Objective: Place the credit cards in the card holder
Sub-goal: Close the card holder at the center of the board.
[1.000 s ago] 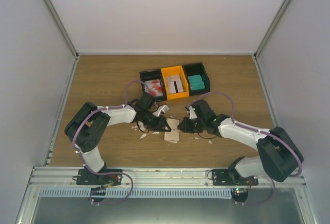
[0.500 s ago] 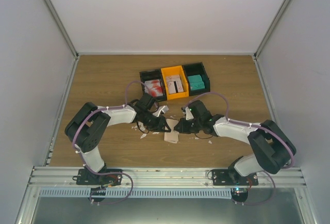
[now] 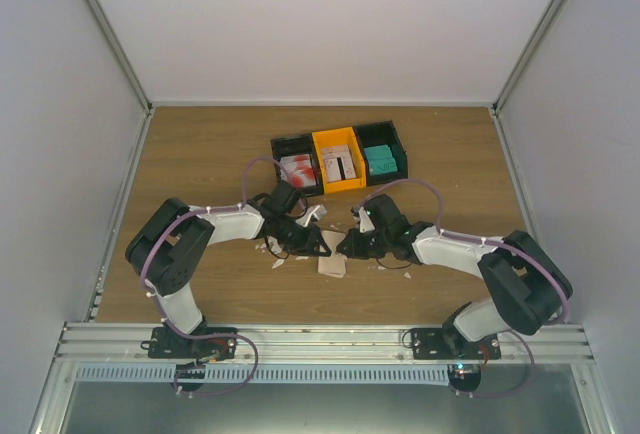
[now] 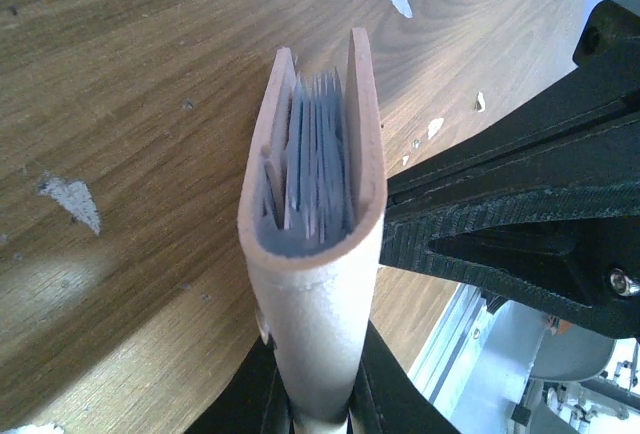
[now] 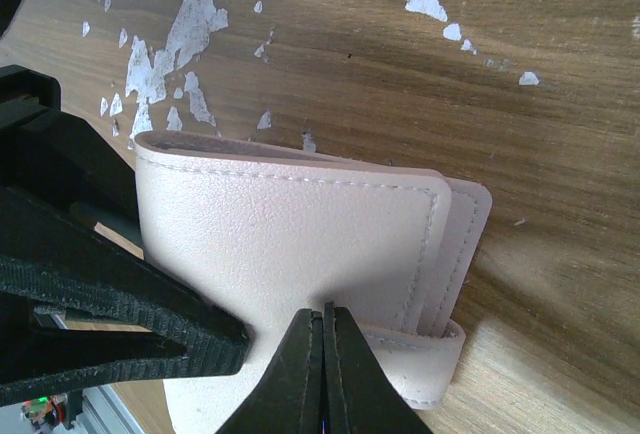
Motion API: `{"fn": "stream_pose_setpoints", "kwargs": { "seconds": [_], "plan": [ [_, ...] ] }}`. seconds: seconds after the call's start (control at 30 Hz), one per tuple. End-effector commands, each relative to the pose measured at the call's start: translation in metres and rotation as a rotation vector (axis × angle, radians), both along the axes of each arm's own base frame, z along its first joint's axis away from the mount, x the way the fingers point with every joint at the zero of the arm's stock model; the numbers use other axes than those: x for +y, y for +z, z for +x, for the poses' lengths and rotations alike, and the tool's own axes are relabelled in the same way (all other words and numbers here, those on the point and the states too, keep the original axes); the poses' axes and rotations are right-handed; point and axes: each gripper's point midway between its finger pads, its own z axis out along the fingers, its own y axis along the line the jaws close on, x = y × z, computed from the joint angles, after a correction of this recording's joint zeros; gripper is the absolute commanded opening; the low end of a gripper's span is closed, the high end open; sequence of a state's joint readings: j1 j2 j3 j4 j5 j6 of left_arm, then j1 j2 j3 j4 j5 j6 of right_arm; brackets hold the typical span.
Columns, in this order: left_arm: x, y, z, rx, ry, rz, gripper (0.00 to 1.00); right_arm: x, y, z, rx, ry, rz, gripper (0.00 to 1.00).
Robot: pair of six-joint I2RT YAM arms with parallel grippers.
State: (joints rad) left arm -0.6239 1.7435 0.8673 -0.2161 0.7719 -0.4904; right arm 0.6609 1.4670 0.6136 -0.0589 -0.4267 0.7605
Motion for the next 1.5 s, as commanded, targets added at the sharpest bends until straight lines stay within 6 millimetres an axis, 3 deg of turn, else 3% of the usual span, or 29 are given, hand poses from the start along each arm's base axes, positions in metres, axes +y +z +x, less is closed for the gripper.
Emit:
{"fn": "stream_pose_setpoints", "kwargs": {
  "seconds": [0.0, 0.7, 0.93, 1.2, 1.47],
  "plan": [
    [-0.007, 0.006, -0.007, -0.023, -0.032, -0.042, 0.0, 0.009, 0.009, 0.01, -0.047, -0.019, 0.023, 0.01],
    [-0.005, -0.006, -0.008, -0.008, -0.014, -0.02, 0.0, 0.017, 0.008, 0.01, -0.041, -0.013, 0.067, 0.01],
    [-0.004, -0.012, -0.006, -0.001, -0.001, -0.008, 0.0, 0.019, 0.0, 0.006, -0.02, 0.007, 0.066, 0.0],
    [-0.002, -0.019, -0.003, 0.0, 0.017, 0.018, 0.0, 0.012, -0.026, -0.005, 0.01, 0.054, -0.037, 0.0],
    [0.004, -0.031, -0.002, -0.003, 0.033, 0.064, 0.0, 0.008, -0.02, -0.006, -0.02, 0.069, -0.054, 0.0]
  ]
}}
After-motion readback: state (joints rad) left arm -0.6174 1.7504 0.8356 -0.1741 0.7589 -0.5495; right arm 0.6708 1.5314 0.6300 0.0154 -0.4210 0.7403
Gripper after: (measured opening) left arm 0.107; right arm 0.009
